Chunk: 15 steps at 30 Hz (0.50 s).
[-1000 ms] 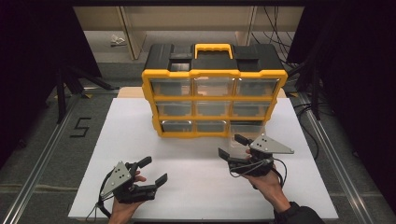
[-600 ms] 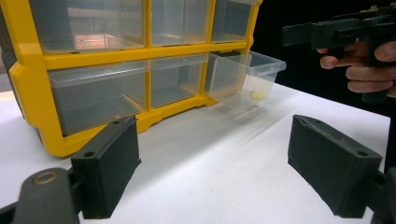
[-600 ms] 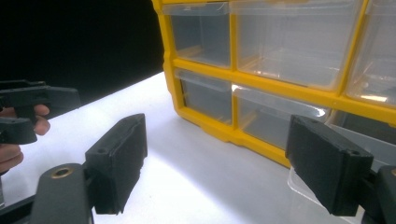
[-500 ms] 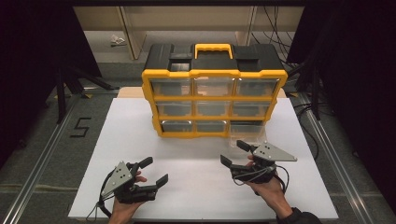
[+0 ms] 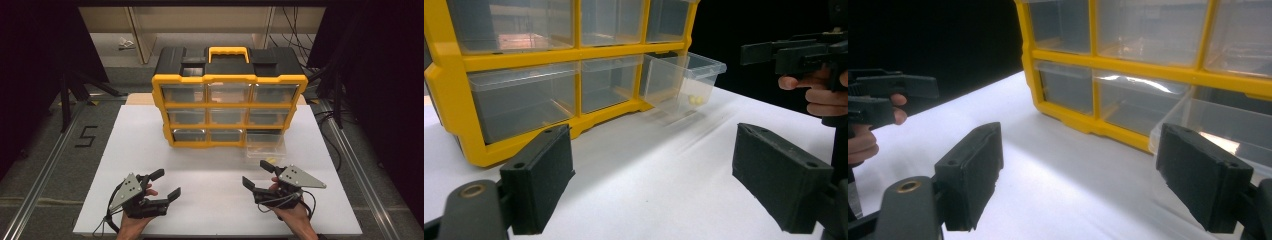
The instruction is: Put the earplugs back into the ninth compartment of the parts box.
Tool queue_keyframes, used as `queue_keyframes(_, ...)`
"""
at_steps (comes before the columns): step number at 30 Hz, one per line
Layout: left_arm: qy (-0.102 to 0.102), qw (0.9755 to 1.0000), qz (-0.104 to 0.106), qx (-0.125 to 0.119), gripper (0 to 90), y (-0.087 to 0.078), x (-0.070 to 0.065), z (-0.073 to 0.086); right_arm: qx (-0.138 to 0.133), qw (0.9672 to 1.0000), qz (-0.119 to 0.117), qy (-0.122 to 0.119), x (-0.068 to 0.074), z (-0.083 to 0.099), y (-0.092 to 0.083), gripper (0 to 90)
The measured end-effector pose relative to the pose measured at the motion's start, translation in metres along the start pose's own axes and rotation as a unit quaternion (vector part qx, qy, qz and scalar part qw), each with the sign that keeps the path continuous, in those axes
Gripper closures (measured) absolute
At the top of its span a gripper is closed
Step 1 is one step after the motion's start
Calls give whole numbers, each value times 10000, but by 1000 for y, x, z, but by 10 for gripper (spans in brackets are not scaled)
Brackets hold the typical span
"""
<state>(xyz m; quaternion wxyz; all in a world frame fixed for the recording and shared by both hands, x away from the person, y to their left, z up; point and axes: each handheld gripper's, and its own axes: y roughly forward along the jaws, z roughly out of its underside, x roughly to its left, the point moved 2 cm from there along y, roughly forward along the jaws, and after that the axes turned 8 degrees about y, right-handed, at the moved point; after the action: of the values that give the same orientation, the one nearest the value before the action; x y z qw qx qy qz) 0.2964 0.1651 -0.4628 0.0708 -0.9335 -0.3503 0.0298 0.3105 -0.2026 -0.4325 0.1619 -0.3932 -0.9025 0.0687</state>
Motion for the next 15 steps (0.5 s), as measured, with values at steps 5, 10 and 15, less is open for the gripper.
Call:
queue_keyframes(5,8,10000,32,28,162,1,0,0,-35,10000,-12,48,1,4,-5,190)
queue_keyframes(10,41,9999,62,72,161,2,-1,1,8,10000,-7,-23,4,9,-8,188)
queue_keyframes(15,44,9999,70,70,162,2,-1,1,9,10000,17,13,4,12,-12,188)
